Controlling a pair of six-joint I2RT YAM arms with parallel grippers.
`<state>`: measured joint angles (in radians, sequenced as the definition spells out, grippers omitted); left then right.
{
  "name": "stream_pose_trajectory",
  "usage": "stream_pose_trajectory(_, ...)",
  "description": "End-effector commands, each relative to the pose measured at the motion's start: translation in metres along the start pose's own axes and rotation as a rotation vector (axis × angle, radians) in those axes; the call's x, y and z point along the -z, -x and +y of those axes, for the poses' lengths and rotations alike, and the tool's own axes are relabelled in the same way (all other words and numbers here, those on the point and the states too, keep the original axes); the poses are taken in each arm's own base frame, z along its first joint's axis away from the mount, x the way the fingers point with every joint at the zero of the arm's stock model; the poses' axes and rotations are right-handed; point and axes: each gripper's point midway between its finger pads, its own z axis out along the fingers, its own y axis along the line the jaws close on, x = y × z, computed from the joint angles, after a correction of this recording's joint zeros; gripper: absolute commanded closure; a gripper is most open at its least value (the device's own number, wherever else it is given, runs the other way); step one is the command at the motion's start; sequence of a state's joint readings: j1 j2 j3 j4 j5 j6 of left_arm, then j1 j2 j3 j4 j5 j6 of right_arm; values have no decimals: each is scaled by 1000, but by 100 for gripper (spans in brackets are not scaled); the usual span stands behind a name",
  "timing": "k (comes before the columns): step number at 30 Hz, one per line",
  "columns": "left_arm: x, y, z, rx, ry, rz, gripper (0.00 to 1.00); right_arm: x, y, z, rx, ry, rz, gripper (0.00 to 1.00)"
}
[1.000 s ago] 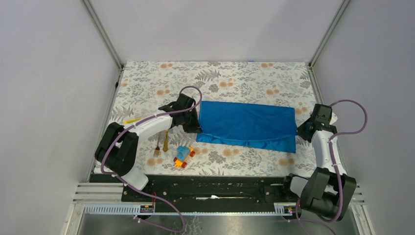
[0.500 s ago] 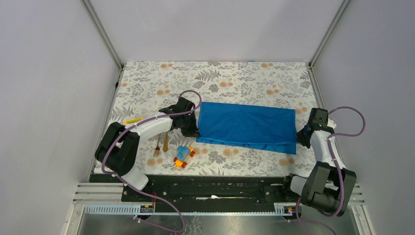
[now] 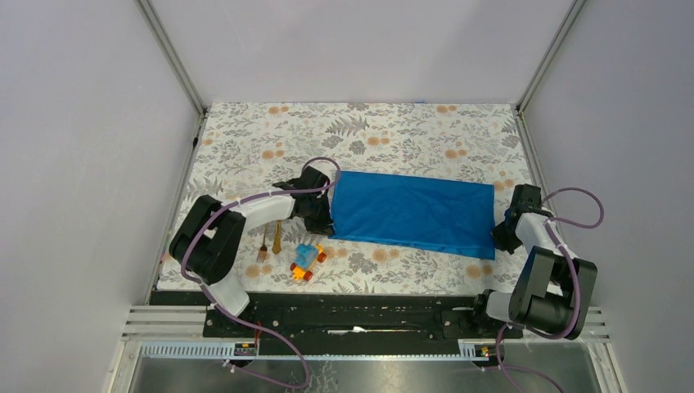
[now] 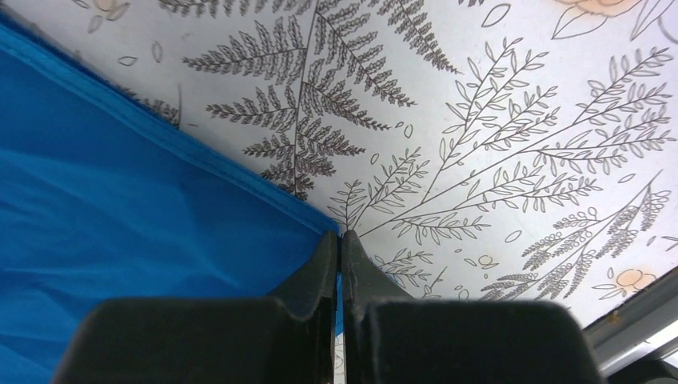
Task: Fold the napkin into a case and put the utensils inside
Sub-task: Fold and flatten the napkin at the center of the board.
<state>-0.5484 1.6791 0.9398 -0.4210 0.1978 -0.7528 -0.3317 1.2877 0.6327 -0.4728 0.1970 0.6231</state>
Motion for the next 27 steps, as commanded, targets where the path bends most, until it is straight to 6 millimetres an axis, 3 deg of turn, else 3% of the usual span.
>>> stream_pose_trajectory(1,-8,-1,6,-17,19,-1,100,-10,-7,1,-32,-14,23,100)
stream_pose_trajectory(9,-23,-2,14,6,49,16,100,-30,7,17,-36,3,1,100)
stream_pose_trajectory(16,-24,23,25,17,105,-33,100,-45,12,46,-7,86,38,100)
stream_pose_trajectory(18,-14,30,19,-5,100,-53,100,-36,17,53,19,104,31,100)
stream_pose_trajectory(22,13,34,-2,-22,39,-74,100,2,33,61,52,136,-42,100)
stream_pose_trajectory(27,37,32,-10,-30,8,-106,100,37,42,54,59,155,-99,100)
